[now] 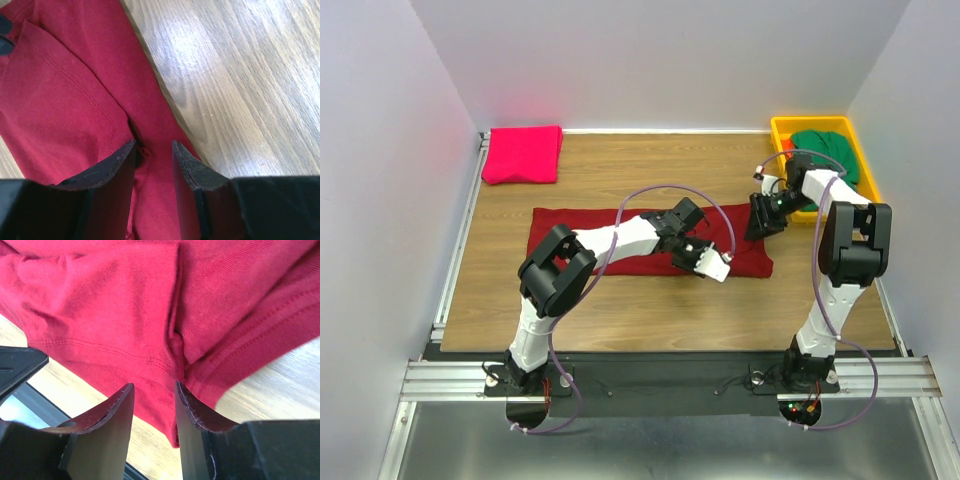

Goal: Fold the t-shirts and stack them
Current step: Fold the tshirt

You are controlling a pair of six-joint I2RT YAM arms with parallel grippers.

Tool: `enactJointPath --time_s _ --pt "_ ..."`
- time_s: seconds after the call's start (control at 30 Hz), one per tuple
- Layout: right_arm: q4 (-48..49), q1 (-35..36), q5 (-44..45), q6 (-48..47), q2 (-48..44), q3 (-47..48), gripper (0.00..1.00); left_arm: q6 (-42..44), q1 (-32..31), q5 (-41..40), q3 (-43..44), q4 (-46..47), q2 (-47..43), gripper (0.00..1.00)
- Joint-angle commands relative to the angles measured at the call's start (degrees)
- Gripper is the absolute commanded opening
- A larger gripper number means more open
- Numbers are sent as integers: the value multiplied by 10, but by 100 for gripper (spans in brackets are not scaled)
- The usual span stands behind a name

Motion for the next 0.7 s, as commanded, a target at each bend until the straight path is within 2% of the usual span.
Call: enactJointPath --time_s 0.0,0.37,0.57,0.67 --pt "11 -10 -2 7 -22 1 44 -3 6 15 26 9 -34 46" --pt "13 -10 -38 18 7 -8 43 2 17 13 37 7 -33 46" --pt "13 -10 -38 20 12 -1 31 -4 31 13 41 13 -26 43" --pt "13 -10 -37 21 13 4 19 -16 36 8 48 20 -19 37"
